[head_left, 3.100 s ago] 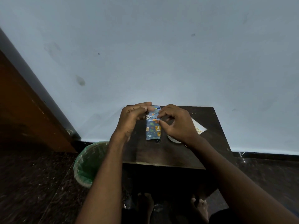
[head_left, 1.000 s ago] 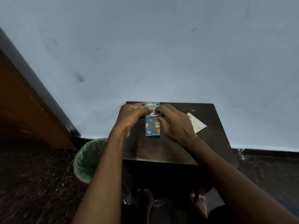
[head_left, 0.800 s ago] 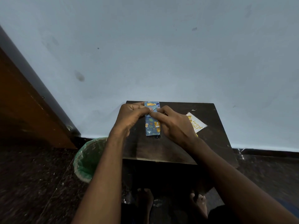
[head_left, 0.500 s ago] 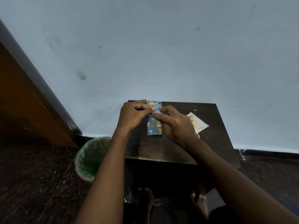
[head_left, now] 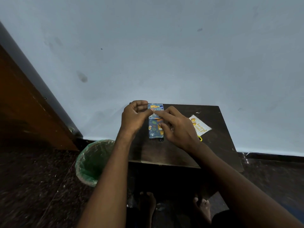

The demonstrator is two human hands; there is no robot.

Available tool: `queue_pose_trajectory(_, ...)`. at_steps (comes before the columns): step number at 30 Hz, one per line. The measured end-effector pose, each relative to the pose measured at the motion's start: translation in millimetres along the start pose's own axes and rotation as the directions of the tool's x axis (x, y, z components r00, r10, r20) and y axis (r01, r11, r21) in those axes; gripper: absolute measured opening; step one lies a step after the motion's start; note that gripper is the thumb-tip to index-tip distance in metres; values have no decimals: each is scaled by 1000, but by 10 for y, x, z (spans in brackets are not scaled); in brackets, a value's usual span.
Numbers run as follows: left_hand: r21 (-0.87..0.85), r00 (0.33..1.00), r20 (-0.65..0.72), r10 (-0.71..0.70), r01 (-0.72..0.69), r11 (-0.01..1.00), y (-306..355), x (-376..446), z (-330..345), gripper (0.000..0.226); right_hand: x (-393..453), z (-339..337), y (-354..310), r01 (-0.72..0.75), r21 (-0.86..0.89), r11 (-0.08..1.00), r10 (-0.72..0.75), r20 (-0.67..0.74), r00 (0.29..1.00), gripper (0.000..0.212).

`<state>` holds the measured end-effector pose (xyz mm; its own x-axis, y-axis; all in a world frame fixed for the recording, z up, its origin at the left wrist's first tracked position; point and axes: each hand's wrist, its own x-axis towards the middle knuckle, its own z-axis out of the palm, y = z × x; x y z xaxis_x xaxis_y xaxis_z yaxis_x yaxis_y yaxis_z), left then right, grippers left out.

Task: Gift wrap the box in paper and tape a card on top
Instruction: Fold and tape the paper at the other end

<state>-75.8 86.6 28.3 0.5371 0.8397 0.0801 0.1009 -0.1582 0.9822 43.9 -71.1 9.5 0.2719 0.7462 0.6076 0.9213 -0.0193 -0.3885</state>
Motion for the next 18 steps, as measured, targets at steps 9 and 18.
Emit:
queue_pose_trajectory(9, 27, 1000, 16, 24, -25, 999, -35, -37, 33, 31, 15, -57, -23, -49, 53, 997, 47, 40, 998, 31)
queue_pose_trajectory(18, 23, 995, 66, 77, -79, 997, 12, -21, 54, 24, 61, -81, -58, -255, 494, 831, 332, -73, 940, 39)
